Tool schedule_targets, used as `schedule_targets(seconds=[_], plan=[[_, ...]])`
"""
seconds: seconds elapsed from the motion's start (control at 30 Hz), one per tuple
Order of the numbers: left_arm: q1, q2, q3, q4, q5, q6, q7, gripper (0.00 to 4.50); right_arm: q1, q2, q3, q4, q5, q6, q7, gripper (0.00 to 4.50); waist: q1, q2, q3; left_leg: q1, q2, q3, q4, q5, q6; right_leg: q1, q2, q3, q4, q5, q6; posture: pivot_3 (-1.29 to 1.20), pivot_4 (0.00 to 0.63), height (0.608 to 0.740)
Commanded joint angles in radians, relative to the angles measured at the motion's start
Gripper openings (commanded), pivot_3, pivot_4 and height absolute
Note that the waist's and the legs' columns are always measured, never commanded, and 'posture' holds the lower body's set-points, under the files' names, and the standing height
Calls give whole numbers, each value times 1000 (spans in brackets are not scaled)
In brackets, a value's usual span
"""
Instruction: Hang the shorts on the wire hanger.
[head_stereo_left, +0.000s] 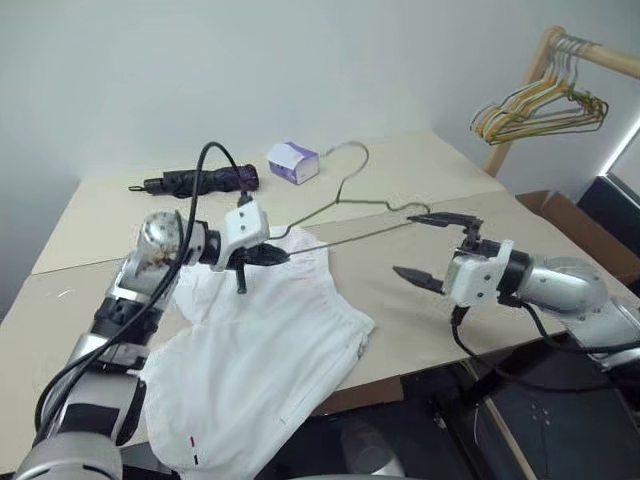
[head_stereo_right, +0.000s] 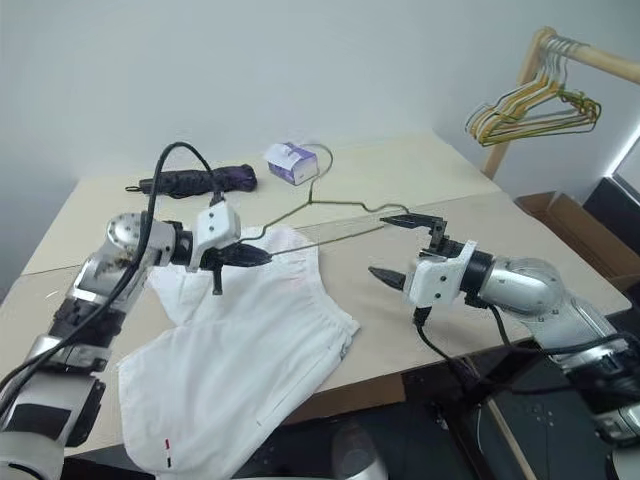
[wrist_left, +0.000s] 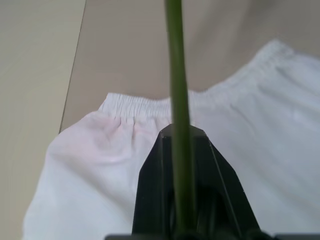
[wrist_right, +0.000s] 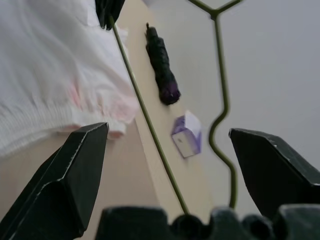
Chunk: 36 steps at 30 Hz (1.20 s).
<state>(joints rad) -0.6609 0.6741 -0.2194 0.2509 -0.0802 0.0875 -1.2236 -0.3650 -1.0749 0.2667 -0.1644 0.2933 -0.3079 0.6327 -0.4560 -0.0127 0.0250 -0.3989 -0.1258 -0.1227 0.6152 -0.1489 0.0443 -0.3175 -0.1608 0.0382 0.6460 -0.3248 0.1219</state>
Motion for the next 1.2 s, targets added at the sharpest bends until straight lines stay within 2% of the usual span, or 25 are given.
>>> schedule_targets(seconds=[0.03, 0.1, 0.27, 0.5, 0.73, 0.93, 1.07, 1.2], plan=[[12, -5, 49, -61, -40, -81, 6, 0, -3, -38, -116, -93, 212, 226, 132, 4477, 26, 0, 0, 0, 0, 0, 0, -2, -3, 0, 0, 0, -1, 0, 0, -359, 0, 740], [17, -4, 53, -70, -47, -86, 3, 0, -11, -69, -147, -114, 279, 347, 209, 4477, 46, 0, 0, -2, 0, -1, 0, -4, -4, -1, -1, 0, -2, 0, 0, -363, 0, 740], [12, 26, 48, -102, -75, -10, -45, 0, -88, -124, -157, -122, 258, 551, 331, 4477, 70, 1, 0, -8, -1, -1, 1, -5, -5, -9, -2, 0, 0, 2, -3, -380, 0, 740], [-4, 50, 45, -111, -79, 0, -90, 0, -233, -135, -44, -163, 133, 887, 388, 4477, 60, 2, 0, -10, -1, 0, 1, -5, -5, -13, -2, 0, 1, 2, -3, -387, 0, 740], [-13, 70, 21, -118, -65, 2, -141, 0, -389, -24, 63, -124, 1, 1033, 406, 4477, 52, 3, 0, -12, -1, 1, 1, -3, -1, -16, -2, 1, 3, 2, -4, -378, 0, 740], [-54, 82, -54, -96, 37, 7, -147, 0, -554, 9, 183, -148, -65, 1172, 525, 4477, 56, 3, 0, -12, -1, 1, 1, -2, -1, -17, -3, 1, 4, 3, -4, -370, 0, 740], [-84, 52, -71, -79, 58, 23, -125, 0, -593, 15, 247, -179, -87, 1240, 583, 4477, 59, 3, 0, -14, -2, 0, 1, -2, -1, -18, -3, 1, 4, 3, -3, -375, 0, 740], [-94, 35, -70, -78, 60, 32, -125, 0, -598, 57, 316, -157, -151, 1276, 566, 4477, 53, 3, 0, -15, -1, 0, 1, -2, -1, -19, -3, 1, 4, 3, -3, -380, 0, 740]])
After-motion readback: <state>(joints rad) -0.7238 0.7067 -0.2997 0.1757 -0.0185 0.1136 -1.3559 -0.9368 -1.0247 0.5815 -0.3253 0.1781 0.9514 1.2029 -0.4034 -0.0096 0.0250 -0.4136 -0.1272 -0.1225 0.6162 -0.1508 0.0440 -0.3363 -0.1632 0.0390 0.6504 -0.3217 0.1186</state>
